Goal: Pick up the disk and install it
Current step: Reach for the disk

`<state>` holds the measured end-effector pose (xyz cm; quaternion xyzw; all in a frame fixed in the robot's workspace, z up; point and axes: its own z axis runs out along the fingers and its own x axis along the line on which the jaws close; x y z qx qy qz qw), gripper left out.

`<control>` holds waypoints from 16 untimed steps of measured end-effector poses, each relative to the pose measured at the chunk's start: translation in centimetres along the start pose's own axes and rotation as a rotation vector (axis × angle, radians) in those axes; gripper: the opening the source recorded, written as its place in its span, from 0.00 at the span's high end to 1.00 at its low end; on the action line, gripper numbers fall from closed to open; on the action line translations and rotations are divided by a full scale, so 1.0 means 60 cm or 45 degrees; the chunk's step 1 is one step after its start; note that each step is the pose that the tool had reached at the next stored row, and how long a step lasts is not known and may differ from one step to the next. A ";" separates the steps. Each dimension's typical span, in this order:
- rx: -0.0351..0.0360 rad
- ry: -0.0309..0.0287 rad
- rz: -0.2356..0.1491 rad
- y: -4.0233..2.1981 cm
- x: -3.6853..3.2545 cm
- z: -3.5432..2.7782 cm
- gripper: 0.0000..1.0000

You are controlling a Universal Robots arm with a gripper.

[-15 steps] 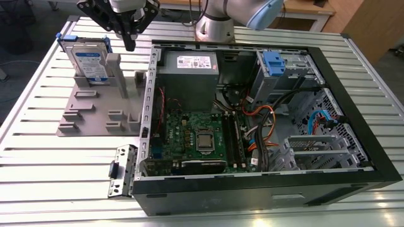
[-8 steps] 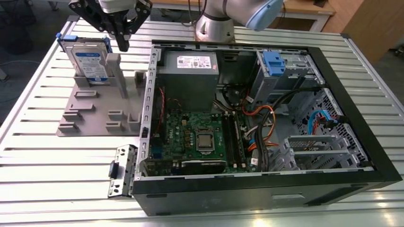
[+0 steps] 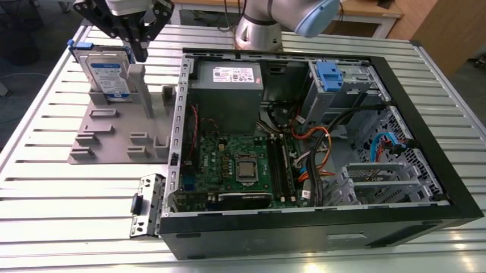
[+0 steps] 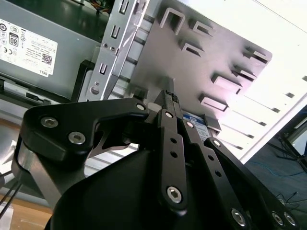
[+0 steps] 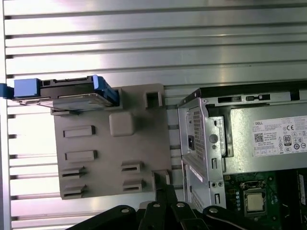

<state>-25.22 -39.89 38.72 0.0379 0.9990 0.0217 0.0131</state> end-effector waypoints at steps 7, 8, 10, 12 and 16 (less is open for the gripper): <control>-0.0001 -0.0001 0.000 -0.001 0.018 0.001 0.90; -0.0001 -0.0001 0.000 -0.002 0.020 0.001 0.90; -0.0001 -0.0001 0.000 -0.002 0.025 0.001 0.90; -0.0001 -0.0001 0.000 -0.002 0.030 0.001 0.90; 0.0000 0.0000 0.000 -0.003 0.039 0.001 0.90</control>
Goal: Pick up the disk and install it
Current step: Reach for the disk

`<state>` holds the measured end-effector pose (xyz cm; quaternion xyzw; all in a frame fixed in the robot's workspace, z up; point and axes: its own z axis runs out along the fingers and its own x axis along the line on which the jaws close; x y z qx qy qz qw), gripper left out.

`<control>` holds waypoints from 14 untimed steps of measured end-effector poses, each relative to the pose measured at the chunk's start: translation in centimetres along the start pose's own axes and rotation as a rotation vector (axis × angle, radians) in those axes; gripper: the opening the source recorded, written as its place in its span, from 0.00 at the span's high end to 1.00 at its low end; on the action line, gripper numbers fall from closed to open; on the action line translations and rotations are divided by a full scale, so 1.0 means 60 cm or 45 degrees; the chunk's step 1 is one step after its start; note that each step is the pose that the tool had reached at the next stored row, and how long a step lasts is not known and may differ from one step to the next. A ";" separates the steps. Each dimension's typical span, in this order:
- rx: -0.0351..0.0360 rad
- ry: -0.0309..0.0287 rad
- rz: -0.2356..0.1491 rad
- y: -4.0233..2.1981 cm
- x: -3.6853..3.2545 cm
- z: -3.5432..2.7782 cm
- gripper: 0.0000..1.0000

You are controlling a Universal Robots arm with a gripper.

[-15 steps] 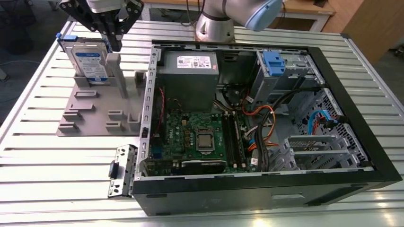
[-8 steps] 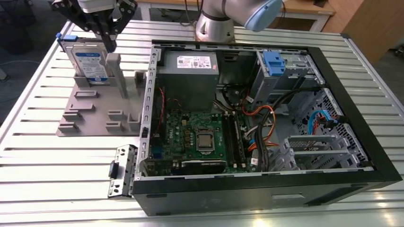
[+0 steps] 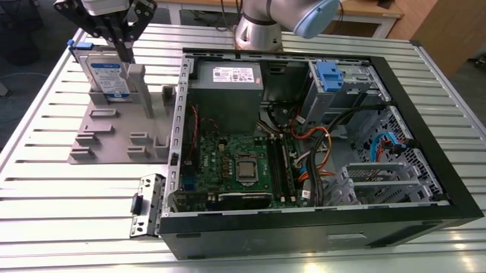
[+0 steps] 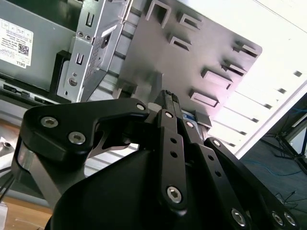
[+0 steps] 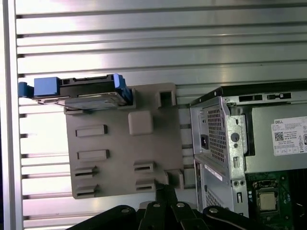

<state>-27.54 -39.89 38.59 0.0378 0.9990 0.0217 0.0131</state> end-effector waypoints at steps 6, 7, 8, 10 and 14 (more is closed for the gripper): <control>-0.0001 -0.0001 0.000 -0.001 0.013 0.001 0.90; -0.0001 -0.0001 0.000 -0.001 0.015 0.001 0.90; -0.0001 -0.0001 0.000 -0.001 0.017 0.001 0.90; -0.0001 -0.0001 0.000 -0.002 0.021 0.001 0.90; -0.0001 -0.0001 0.000 -0.002 0.029 0.003 0.90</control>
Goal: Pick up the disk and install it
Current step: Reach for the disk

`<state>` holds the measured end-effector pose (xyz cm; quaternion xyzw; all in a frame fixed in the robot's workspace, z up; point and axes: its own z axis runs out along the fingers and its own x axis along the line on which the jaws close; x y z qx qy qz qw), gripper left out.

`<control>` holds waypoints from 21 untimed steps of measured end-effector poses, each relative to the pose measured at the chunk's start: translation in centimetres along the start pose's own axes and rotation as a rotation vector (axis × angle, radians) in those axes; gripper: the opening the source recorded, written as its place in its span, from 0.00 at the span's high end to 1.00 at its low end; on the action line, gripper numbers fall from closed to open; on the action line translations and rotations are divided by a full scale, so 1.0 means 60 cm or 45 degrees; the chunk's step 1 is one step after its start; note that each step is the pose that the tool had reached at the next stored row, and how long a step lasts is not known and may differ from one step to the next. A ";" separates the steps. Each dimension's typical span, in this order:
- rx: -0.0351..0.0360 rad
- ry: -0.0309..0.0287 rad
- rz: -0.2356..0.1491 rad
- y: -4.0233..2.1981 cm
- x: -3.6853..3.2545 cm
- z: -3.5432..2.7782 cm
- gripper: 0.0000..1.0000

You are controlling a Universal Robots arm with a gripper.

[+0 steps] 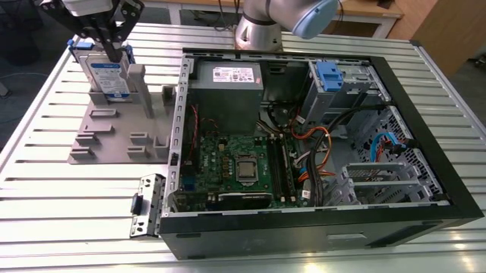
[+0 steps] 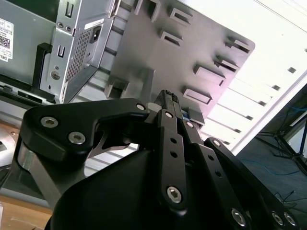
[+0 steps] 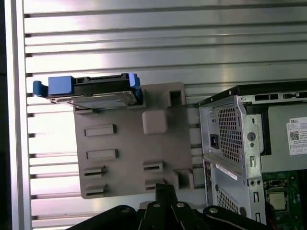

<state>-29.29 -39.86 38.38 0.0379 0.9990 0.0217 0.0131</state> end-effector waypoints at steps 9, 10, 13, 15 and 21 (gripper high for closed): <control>0.0037 -0.0003 0.000 0.004 0.027 0.009 0.90; 0.0045 -0.0004 0.000 0.005 0.030 0.012 0.90; 0.0052 -0.0002 0.000 0.009 0.041 0.019 0.90; 0.0049 -0.0006 0.000 0.013 0.050 0.022 0.90; 0.0058 -0.0003 0.000 0.030 0.077 0.026 0.90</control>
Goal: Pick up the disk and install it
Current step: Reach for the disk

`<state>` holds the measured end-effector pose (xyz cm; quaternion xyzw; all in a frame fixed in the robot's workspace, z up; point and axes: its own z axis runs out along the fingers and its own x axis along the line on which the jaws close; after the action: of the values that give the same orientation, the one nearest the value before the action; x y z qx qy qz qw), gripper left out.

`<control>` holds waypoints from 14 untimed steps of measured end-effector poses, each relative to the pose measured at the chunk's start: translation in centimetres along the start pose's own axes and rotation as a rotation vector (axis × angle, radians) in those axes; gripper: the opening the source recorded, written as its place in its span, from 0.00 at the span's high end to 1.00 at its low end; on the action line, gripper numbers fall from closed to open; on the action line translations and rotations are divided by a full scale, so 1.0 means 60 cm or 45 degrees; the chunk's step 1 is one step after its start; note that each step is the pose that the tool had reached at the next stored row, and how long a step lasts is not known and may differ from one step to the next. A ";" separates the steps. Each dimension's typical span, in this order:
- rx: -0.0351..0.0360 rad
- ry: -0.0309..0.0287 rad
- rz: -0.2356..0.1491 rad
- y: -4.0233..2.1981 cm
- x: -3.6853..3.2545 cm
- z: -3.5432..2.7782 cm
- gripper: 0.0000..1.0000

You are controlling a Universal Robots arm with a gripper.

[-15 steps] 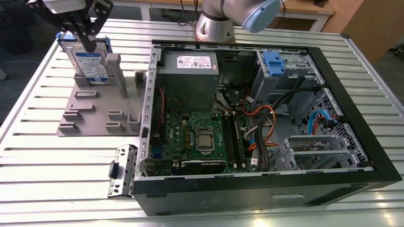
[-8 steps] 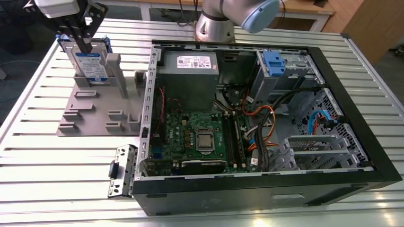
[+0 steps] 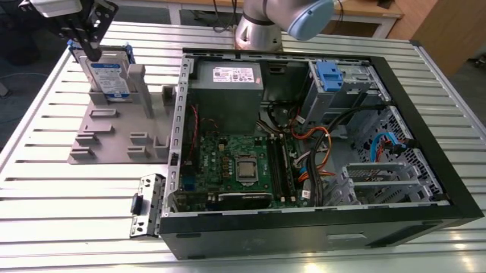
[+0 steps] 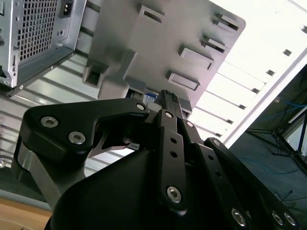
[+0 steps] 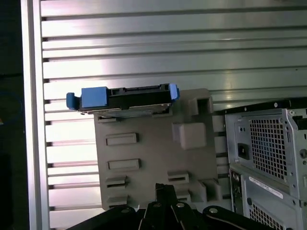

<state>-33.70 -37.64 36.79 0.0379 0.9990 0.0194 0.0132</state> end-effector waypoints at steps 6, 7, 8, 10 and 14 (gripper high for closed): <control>0.0000 -0.0002 0.000 0.016 0.022 0.002 0.90; -0.0001 -0.0002 0.000 0.018 0.029 0.002 0.90; 0.0000 -0.0003 0.000 0.019 0.035 0.003 0.90; 0.0000 -0.0002 0.000 0.021 0.044 0.003 0.90; 0.0000 -0.0003 0.000 0.023 0.054 0.004 0.90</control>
<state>-36.80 -36.03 36.51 0.0379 0.9990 0.0194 0.0133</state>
